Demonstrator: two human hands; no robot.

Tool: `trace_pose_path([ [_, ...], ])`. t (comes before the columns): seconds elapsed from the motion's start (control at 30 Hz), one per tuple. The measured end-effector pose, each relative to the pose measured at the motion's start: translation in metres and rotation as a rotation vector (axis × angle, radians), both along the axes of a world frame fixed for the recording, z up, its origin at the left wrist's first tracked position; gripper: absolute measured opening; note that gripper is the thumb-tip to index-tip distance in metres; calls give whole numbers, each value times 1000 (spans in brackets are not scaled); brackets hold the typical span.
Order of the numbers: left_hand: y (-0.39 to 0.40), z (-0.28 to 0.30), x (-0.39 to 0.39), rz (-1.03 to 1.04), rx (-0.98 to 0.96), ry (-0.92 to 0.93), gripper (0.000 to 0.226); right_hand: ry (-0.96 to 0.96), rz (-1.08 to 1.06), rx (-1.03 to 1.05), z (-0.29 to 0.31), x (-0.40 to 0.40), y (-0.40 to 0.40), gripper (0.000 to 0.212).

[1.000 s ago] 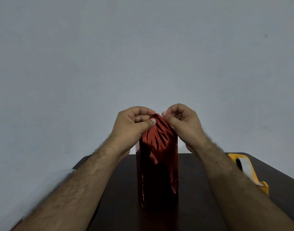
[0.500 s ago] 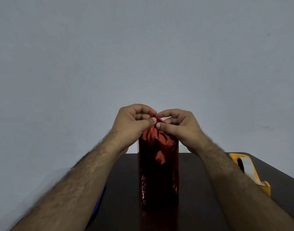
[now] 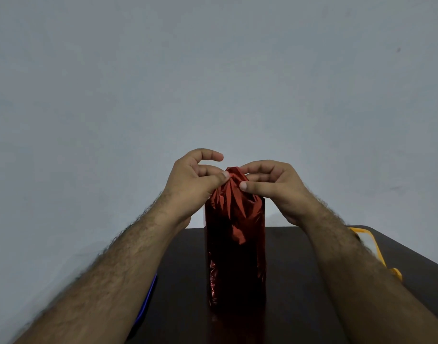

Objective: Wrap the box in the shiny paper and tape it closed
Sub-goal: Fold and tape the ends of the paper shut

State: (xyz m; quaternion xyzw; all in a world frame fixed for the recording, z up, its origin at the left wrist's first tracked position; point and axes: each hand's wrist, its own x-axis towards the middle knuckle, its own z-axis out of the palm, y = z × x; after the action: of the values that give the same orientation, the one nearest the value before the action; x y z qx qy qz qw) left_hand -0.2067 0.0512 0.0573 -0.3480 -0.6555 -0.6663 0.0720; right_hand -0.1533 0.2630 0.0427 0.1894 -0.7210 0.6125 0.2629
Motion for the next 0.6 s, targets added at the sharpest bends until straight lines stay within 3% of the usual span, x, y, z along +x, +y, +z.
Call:
trace_pose_path([
  [0.17,-1,-1,2,-50,-1,22,29,31,1,-10,-3,-3,5,23],
  [0.33,-1,-1,3,-46,-28,90,29,26,-155,-38,-5,-7,1,38],
  [0.4,-1,-3,1,-18,-43,130,27,62,-206,-35,-5,-9,-1,29],
  [0.43,-1,-3,0,1,-51,154,27,68,-196,-38,-4,-9,-1,19],
  [0.53,-2,-1,1,73,-88,244,27,34,-137,-31,-1,-4,-2,36],
  [0.6,-2,1,3,85,-108,282,28,30,-80,60,1,1,-2,29],
])
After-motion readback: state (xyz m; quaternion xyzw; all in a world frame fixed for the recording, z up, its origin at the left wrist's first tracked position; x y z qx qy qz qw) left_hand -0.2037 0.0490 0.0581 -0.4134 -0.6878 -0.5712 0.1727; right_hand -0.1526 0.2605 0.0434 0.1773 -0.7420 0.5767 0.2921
